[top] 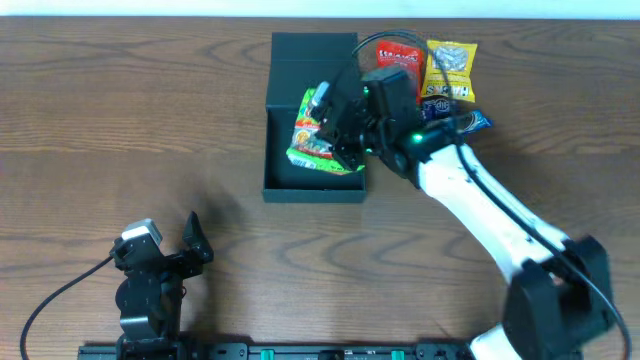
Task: Pack container
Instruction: 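Carry the Haribo bag into the green box and release it, then move the right gripper to the blue Oreo pack and grasp it, then lower the Oreo pack upright into the box beside the Haribo bag, then grasp the red Hacks candy bag with the right gripper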
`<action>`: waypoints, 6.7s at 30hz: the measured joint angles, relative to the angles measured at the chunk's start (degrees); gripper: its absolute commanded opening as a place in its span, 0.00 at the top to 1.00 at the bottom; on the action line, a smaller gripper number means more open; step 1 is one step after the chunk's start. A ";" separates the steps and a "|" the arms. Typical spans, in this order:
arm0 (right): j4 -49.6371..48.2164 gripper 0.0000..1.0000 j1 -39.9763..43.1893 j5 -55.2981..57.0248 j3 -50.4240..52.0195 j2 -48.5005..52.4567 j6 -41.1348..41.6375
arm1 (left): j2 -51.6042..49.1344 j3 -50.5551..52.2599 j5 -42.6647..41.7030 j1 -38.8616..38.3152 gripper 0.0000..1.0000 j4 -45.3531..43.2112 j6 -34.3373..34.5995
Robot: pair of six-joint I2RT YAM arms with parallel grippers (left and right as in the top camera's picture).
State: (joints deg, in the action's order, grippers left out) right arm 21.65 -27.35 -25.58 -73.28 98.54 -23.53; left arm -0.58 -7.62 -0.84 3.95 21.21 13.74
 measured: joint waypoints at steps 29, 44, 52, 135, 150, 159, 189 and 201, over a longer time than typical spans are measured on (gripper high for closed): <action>-6.97 0.98 -5.11 5.88 0.28 7.69 7.13 | 0.00 0.00 0.02 0.00 0.05 0.00 0.00; -11.41 0.99 -5.11 6.08 0.26 17.86 8.66 | 0.00 0.00 0.02 0.00 0.05 0.00 0.00; -17.46 0.89 -5.14 7.15 -0.70 23.12 12.50 | 0.00 0.00 0.00 0.00 0.05 0.00 0.00; 27.96 0.66 27.74 31.43 -16.79 24.22 76.94 | 0.00 0.00 0.02 0.00 0.05 0.00 0.00; 44.61 0.90 27.52 29.86 -32.72 24.63 59.63 | 0.00 0.00 0.02 0.00 0.05 0.02 0.00; 42.64 0.83 9.35 17.14 -42.07 24.63 36.06 | 0.00 0.00 0.02 0.00 0.05 -0.02 0.00; 40.04 0.21 -0.22 27.28 -35.80 22.53 53.18 | 0.00 0.00 0.02 0.00 0.05 0.00 0.00; 17.42 0.19 11.85 40.50 -36.89 26.14 49.90 | 0.00 0.00 0.00 0.00 0.05 0.02 0.00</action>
State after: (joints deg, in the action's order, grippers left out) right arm 39.07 -15.51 14.92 -110.17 124.68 26.37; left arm -0.58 -7.62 -0.84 3.95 21.23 13.74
